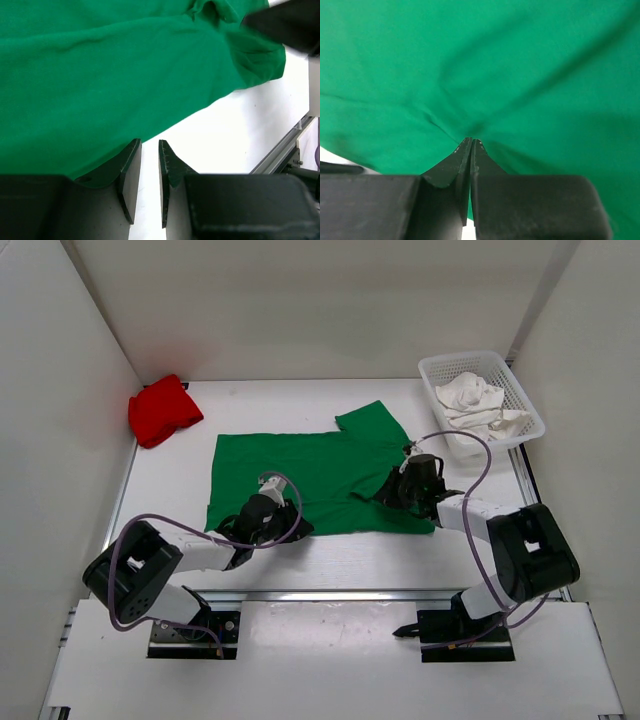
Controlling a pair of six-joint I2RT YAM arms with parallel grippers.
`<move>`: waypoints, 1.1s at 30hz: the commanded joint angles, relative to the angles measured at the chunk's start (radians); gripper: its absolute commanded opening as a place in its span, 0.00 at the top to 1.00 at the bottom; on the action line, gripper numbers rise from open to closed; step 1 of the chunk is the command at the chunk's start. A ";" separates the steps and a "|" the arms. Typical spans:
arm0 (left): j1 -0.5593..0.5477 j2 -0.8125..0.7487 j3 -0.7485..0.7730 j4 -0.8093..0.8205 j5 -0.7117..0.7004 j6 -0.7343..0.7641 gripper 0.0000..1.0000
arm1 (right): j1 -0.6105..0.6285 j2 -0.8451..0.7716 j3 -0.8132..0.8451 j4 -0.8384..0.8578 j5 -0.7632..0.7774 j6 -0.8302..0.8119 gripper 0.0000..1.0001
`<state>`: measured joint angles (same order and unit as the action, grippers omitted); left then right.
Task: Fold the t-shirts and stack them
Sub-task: Fold the flattened tshirt in 1/3 of the way
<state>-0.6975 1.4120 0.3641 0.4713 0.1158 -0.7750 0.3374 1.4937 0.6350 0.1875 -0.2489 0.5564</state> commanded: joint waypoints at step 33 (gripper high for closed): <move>0.110 -0.191 -0.119 -0.069 -0.018 0.065 0.67 | 0.023 0.206 0.338 -0.010 0.008 -0.056 1.00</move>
<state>-0.5743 1.2388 0.2237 0.4232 0.1238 -0.7250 0.3435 1.8050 1.0786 0.1406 -0.2703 0.5186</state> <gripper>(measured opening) 0.329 0.004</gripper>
